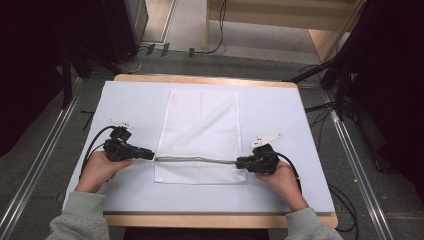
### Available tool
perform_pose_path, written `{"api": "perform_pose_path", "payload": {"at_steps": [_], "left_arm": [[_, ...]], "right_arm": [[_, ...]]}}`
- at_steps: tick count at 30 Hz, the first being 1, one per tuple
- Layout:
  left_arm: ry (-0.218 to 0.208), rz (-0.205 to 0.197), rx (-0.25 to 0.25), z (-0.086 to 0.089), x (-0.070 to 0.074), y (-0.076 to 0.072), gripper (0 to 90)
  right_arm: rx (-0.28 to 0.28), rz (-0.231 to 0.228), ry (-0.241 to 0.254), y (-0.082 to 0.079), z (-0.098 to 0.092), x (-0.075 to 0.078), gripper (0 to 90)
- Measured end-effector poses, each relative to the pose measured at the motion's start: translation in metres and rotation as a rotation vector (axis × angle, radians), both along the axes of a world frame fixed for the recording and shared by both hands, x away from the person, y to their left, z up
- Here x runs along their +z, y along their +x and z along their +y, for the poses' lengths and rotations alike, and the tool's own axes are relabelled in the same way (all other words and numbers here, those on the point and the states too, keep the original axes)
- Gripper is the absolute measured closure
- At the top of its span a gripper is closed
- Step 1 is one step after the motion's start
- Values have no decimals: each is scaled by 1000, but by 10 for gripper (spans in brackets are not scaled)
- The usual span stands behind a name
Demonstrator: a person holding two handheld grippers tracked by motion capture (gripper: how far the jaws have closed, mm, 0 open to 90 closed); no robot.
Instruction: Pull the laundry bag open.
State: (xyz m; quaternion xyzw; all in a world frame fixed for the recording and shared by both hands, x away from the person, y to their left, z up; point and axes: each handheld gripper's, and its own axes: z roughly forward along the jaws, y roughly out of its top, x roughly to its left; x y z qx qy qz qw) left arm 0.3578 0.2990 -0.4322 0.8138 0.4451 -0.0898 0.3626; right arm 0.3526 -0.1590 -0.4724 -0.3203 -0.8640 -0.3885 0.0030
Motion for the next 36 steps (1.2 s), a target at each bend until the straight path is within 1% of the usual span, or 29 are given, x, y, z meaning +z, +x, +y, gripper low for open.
{"api": "perform_pose_path", "payload": {"at_steps": [1,3,4,5,6,8,10,11,12,14,16,20,28,33,36], "left_arm": [[8,-20,-3,0,1,0,666],[9,-35,1,0,2,0,633],[16,-46,5,0,2,0,606],[21,-50,8,0,2,0,592],[28,-57,11,1,2,0,590],[37,-62,13,2,1,1,560],[44,-73,24,2,1,2,543],[44,-78,35,3,0,2,516],[43,-80,41,4,0,3,483],[44,-87,57,6,0,4,451],[54,-98,76,7,0,4,408],[58,-121,93,11,1,6,373],[79,-142,125,18,0,10,366],[91,-152,135,19,0,13,366],[108,-162,146,20,0,15,366]], "right_arm": [[-8,4,13,1,0,1,712],[-25,-1,13,1,0,3,673],[-29,-14,15,2,-1,3,654],[-42,-15,18,2,-1,5,640],[-43,-21,20,3,-2,5,631],[-59,-23,32,3,-3,7,589],[-71,-34,31,4,-5,7,544],[-83,-47,25,5,-5,7,507],[-97,-59,20,6,-6,7,488],[-114,-54,27,6,-7,7,475],[-133,-50,35,7,-9,7,460],[-149,-52,52,8,-11,8,451],[-181,-56,63,7,-18,8,433],[-197,-59,66,7,-24,9,426],[-212,-60,67,6,-28,10,423]]}}
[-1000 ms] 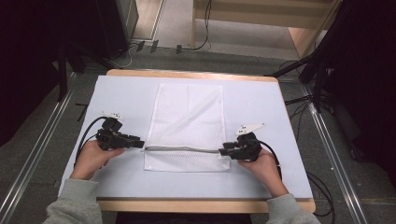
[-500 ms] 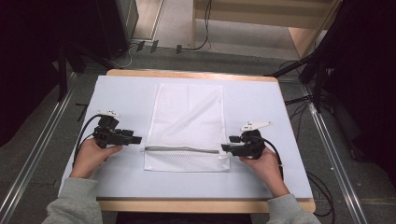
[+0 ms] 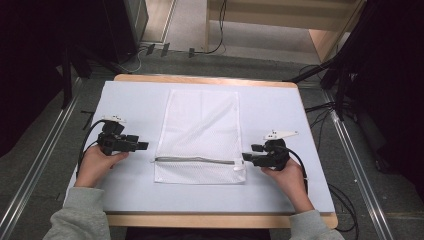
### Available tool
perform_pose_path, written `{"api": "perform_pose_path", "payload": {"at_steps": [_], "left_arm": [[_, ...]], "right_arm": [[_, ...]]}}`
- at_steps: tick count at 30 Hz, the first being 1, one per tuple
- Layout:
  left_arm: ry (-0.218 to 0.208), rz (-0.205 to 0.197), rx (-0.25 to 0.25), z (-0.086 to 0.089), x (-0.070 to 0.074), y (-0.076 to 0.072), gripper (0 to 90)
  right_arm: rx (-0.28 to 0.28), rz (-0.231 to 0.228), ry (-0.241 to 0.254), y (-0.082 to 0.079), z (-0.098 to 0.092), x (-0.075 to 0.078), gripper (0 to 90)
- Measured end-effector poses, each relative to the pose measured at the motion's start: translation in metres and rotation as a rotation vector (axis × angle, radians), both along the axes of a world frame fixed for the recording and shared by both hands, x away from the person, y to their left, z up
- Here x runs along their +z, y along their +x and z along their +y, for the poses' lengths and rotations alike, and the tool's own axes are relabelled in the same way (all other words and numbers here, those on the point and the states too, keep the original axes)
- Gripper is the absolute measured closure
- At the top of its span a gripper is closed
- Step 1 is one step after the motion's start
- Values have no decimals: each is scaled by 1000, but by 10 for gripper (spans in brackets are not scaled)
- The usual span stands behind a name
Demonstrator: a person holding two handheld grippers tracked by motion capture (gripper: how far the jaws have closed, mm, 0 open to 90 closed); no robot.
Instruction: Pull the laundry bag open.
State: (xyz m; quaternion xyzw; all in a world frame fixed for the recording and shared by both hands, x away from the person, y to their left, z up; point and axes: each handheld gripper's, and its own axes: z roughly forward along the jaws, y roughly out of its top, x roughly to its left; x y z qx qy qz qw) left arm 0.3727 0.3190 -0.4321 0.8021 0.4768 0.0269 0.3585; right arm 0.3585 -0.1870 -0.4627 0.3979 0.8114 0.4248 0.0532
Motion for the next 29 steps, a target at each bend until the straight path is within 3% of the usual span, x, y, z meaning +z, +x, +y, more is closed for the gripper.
{"api": "perform_pose_path", "payload": {"at_steps": [10,29], "left_arm": [[46,-10,25,1,-3,6,364],[59,0,32,1,-6,8,344]], "right_arm": [[-26,-11,-10,-1,-9,-1,413],[-44,-17,-33,0,-12,-3,389]]}}
